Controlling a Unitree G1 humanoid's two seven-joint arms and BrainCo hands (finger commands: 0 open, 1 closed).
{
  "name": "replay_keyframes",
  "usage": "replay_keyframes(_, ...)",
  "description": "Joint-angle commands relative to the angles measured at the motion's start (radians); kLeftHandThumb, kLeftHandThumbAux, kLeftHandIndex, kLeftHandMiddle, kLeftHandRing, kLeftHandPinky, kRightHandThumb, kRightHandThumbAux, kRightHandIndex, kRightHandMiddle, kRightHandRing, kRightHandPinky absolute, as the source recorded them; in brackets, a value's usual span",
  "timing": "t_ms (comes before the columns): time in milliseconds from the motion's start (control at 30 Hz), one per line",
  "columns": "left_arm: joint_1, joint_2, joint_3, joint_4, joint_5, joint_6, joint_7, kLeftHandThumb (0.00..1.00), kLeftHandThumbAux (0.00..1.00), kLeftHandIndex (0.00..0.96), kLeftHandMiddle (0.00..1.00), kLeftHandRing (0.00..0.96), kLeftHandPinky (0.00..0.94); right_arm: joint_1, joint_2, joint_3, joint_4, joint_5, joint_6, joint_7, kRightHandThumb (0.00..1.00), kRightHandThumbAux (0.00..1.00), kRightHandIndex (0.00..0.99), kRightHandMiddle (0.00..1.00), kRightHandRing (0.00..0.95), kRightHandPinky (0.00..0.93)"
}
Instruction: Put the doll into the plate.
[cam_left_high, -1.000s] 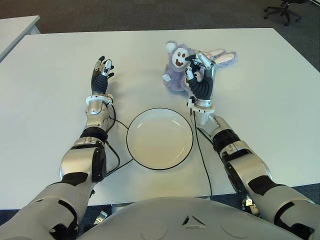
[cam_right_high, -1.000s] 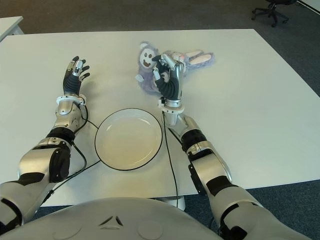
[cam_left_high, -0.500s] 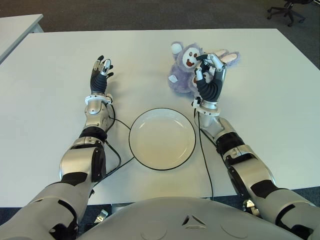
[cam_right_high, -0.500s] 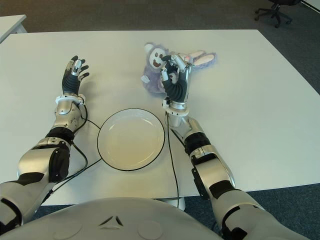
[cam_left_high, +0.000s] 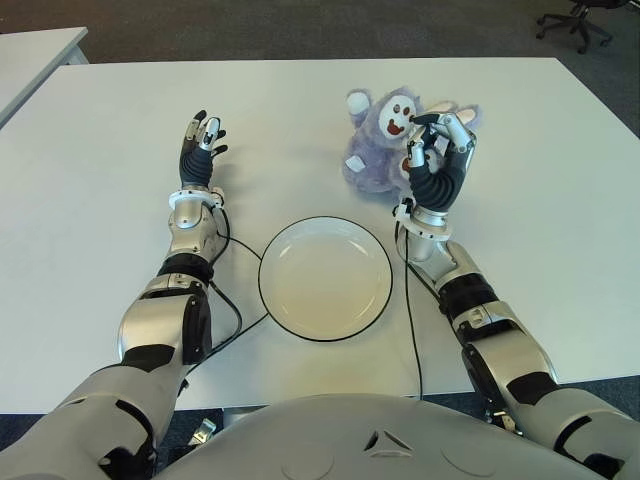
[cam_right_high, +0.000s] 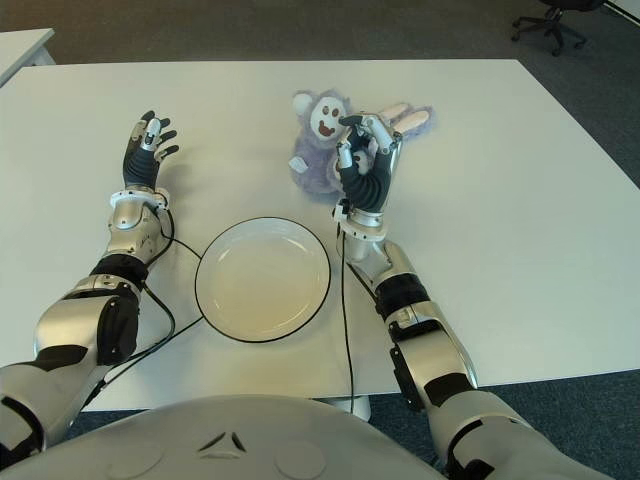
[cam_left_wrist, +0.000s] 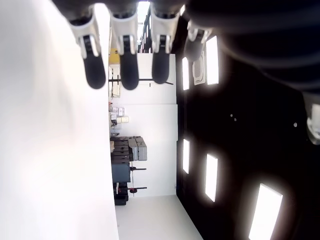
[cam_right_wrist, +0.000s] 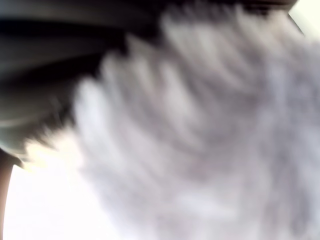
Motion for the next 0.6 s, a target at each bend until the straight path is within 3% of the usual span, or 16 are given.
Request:
replay_keyframes(33,0.13,-0.013,0.017,0.066,-0.015,0.02,-0.021,0.0,0.335,0.03,0.173,0.182,0.183,0.299,-0.006,-0.014,0.051,-0.013,0.006,-0.028,0.739,0.706,0.438,0.857,0.862,0.867)
replay_keyframes(333,0.129,-0.011,0.018,0.062,-0.018,0.023,-0.023,0.0,0.334,0.039,0.185,0.194,0.193,0.369,-0.001,-0.04,-0.06,-0.04,0.046,-0.033,0.74,0.708,0.437,0.863,0.869,0.878)
replay_keyframes(600,0.123,-0.009,0.022,0.066,-0.022,0.03,-0.024,0.0,0.339,0.051,0.188,0.196,0.199,0.402,0.01,-0.056,-0.145,-0.058,0.035,-0.04,0.742,0.708,0.437,0.867,0.86,0.88)
